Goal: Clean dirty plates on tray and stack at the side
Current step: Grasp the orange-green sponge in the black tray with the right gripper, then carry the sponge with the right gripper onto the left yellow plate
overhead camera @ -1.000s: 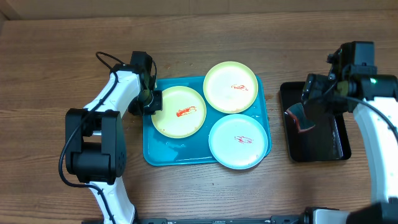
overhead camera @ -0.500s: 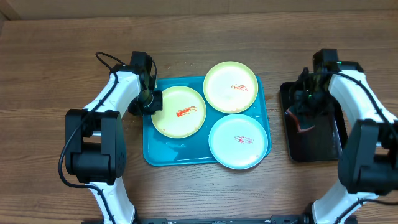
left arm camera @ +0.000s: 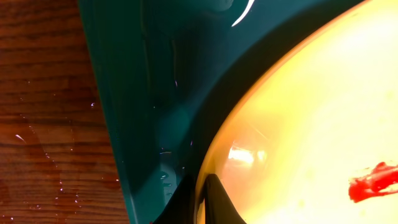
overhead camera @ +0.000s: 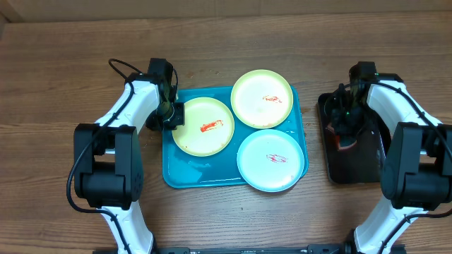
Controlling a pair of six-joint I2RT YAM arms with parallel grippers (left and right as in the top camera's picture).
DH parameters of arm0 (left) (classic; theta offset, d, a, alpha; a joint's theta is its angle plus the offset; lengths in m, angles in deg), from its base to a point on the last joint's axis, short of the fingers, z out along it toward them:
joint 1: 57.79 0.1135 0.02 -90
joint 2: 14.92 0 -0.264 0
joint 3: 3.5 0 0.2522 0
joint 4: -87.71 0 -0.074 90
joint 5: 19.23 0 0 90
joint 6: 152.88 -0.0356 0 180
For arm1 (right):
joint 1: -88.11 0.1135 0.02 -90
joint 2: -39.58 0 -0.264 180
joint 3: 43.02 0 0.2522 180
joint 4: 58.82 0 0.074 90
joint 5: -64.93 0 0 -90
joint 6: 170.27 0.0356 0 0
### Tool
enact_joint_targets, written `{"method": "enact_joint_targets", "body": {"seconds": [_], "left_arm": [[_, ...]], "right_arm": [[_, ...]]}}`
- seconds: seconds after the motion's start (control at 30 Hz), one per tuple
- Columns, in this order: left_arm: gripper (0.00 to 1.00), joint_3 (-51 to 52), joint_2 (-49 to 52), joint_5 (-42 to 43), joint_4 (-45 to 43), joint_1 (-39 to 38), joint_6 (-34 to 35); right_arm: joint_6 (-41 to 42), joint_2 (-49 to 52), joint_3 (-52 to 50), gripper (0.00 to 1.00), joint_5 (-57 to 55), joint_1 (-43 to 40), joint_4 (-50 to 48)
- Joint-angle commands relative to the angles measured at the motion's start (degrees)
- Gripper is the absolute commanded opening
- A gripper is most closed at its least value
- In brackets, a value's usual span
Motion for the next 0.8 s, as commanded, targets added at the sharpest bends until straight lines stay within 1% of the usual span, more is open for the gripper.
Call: {"method": "enact_joint_targets", "body": {"seconds": [0.0, 0.17, 0.3, 0.4, 0.57, 0.77], "left_arm": [[0.04, 1.81, 1.70, -1.29, -0.96, -0.02, -0.07], [0.04, 1.81, 1.70, -1.27, -0.98, 0.00, 0.00], [0.04, 1.81, 1.70, -1.27, -0.96, 0.00, 0.02], [0.04, 1.81, 1.70, -1.27, -0.94, 0.00, 0.00], [0.04, 1.81, 1.70, -1.25, -0.87, 0.00, 0.20], [0.04, 1.81, 1.70, -1.25, -0.37, 0.00, 0.22]], "right_arm": [[5.40, 0.24, 3.43, 0.04, -0.37, 0.04, 3.30], [8.85, -0.92, 13.81, 0.04, 2.86, 0.07, 12.94], [11.91, -2.38, 22.27, 0.04, 3.30, 0.07, 18.38], [12.96, -3.26, 24.09, 0.04, 3.28, 0.07, 18.73], [13.42, -3.48, 23.58, 0.04, 2.82, 0.07, 18.08], [20.83, -3.48, 22.91, 0.04, -1.73, 0.07, 16.59]]}}
